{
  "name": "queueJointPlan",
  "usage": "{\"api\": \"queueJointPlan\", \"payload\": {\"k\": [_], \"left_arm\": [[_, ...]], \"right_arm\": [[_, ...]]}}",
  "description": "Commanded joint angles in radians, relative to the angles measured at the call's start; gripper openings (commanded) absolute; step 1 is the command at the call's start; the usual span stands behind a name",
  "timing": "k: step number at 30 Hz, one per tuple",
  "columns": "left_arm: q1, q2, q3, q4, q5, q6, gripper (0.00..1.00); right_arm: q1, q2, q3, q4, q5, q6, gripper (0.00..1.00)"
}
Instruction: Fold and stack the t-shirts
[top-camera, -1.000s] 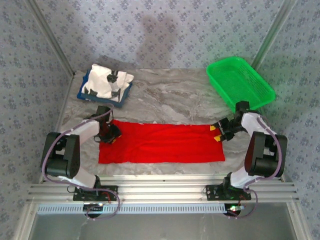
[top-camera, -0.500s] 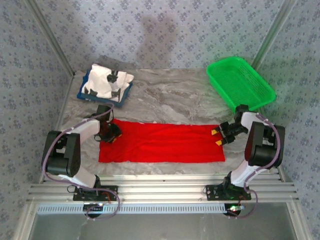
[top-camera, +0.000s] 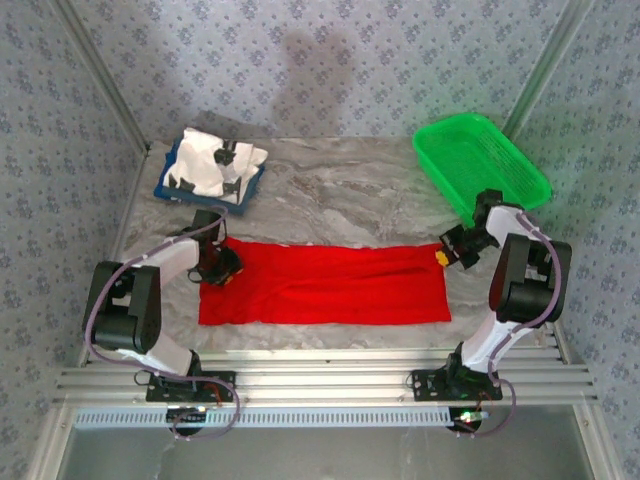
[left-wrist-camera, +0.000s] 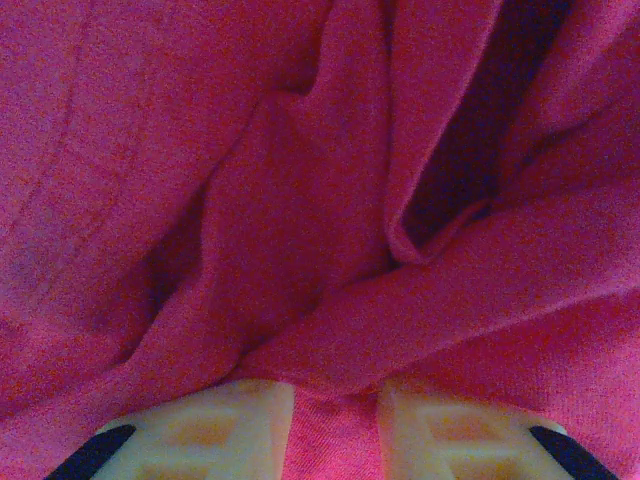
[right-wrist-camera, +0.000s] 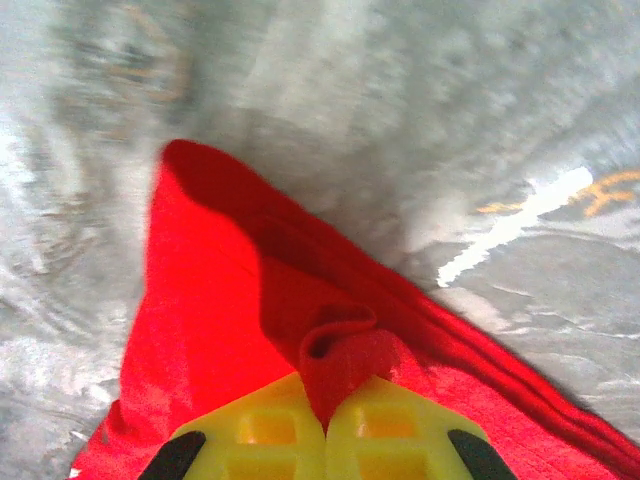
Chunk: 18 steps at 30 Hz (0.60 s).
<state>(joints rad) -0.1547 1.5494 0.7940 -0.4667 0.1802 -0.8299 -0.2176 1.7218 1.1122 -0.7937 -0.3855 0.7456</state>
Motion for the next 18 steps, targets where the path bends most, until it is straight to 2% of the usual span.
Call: {"api": "queueJointPlan", "payload": {"k": [1,7,14,18], "left_arm": [[0.010,0.044,-0.019,-0.015,-0.027,0.017,0.29],[0.015,0.054,-0.018,-0.013,-0.027,0.021,0.29],[0.025,0.051,-0.016,-0.030,-0.030,0.029,0.29],[0.033,0.049,-0.022,-0.031,-0.030,0.028,0.29]], "right_arm": [[0.015,-0.060,0.046,-0.032,0.043,-0.058,0.00],[0.047,-0.080,0.064,-0.016,0.050,-0.156,0.00],[0.115,-0.123,-0.063,0.025,0.022,-0.163,0.00],[0.136,-0.173,-0.168,0.016,0.046,-0.161,0.00]]}}
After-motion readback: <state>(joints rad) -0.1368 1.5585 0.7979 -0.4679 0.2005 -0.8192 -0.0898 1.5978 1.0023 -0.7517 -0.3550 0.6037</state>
